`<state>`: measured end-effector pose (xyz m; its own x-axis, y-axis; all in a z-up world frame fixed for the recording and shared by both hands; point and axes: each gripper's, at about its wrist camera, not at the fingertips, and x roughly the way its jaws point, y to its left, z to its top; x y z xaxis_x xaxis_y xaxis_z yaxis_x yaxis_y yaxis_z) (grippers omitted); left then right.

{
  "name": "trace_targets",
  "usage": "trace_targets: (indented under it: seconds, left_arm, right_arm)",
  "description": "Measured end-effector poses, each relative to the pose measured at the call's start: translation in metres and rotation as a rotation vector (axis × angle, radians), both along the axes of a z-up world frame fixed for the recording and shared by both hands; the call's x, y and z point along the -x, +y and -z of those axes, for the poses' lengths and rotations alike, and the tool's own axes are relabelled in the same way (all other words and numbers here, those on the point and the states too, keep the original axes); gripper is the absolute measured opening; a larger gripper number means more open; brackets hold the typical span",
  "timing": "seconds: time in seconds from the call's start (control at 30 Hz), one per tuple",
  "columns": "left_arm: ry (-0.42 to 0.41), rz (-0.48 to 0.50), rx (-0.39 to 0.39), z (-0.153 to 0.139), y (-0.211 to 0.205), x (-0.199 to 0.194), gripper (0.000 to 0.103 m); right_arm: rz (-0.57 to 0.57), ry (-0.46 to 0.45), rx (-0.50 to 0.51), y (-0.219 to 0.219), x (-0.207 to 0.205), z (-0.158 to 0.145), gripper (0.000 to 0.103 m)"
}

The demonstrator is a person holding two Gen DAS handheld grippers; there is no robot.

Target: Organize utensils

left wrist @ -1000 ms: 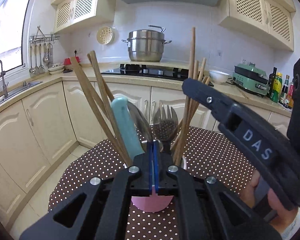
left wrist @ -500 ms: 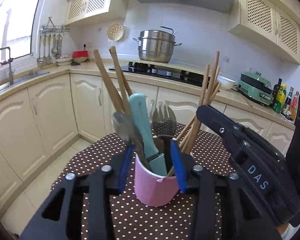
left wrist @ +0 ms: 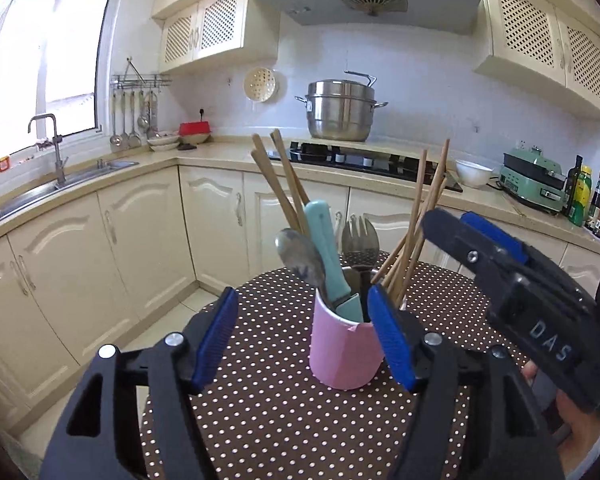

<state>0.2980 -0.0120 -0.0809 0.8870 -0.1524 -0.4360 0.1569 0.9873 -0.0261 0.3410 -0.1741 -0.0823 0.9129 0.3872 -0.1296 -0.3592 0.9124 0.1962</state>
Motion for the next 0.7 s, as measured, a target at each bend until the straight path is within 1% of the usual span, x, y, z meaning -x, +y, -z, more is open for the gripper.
trace_targets:
  seconds: [0.07, 0.17, 0.27, 0.33, 0.47, 0.53, 0.57, 0.7]
  left_arm:
    - [-0.02, -0.011, 0.004, -0.004, 0.004, 0.01, 0.069]
    - [-0.032, -0.027, -0.004, -0.01, 0.01, 0.028, 0.071]
    - [-0.052, -0.039, 0.0, -0.017, 0.018, 0.046, 0.071]
    - [-0.074, -0.048, 0.012, -0.023, 0.024, 0.06, 0.071]
    - [-0.135, -0.062, 0.037, -0.038, 0.033, 0.092, 0.075]
    - [-0.165, -0.076, 0.046, -0.045, 0.036, 0.11, 0.077]
    - [-0.179, -0.075, 0.052, -0.048, 0.036, 0.118, 0.077]
    - [-0.218, -0.06, 0.068, -0.058, 0.035, 0.146, 0.079]
  right_arm:
    - [0.002, -0.003, 0.005, 0.0, 0.006, -0.004, 0.056]
    - [0.008, -0.013, 0.007, -0.002, 0.021, -0.01, 0.062]
    - [0.015, -0.027, -0.014, -0.007, 0.041, -0.015, 0.066]
    - [0.034, -0.028, -0.021, -0.01, 0.055, -0.018, 0.068]
    - [0.08, -0.032, -0.017, -0.016, 0.086, -0.025, 0.073]
    - [0.111, -0.033, 0.001, -0.016, 0.102, -0.031, 0.076]
    - [0.125, -0.034, 0.014, -0.016, 0.112, -0.034, 0.077]
    - [0.15, -0.038, 0.05, -0.014, 0.144, -0.044, 0.082]
